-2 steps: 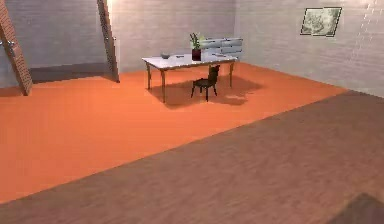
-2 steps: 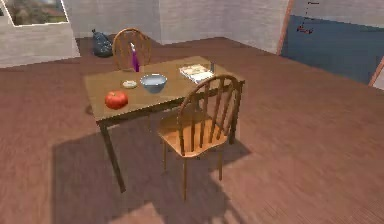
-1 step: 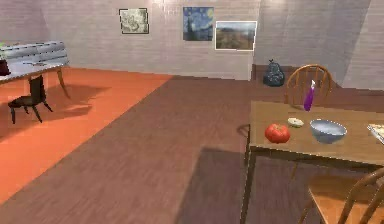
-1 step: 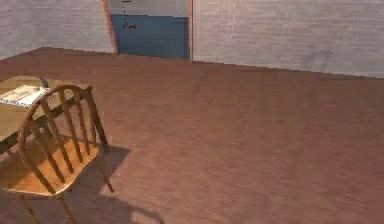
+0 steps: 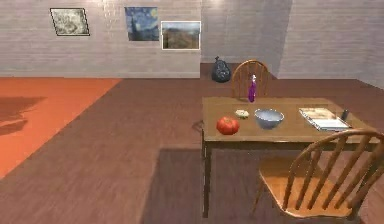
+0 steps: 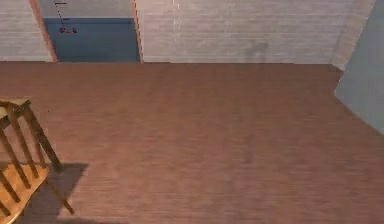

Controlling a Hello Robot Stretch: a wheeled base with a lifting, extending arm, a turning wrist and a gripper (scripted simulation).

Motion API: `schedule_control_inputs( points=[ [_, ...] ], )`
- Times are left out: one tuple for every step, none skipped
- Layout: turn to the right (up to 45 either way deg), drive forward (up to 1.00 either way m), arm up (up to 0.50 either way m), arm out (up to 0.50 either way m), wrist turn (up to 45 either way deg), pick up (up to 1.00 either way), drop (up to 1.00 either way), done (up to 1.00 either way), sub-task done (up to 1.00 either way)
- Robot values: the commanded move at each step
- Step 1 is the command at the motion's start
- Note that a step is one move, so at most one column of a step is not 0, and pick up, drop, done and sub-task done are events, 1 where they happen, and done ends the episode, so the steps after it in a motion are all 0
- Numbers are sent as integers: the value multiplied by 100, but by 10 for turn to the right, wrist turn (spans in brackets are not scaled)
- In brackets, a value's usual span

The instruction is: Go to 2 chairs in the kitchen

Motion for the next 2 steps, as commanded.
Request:
schedule_control_inputs(
  points=[
    [0, 15, 0, 0, 0, 0, 0, 0, 0],
    [360, 0, 0, 0, 0, 0, 0, 0, 0]
  ],
)
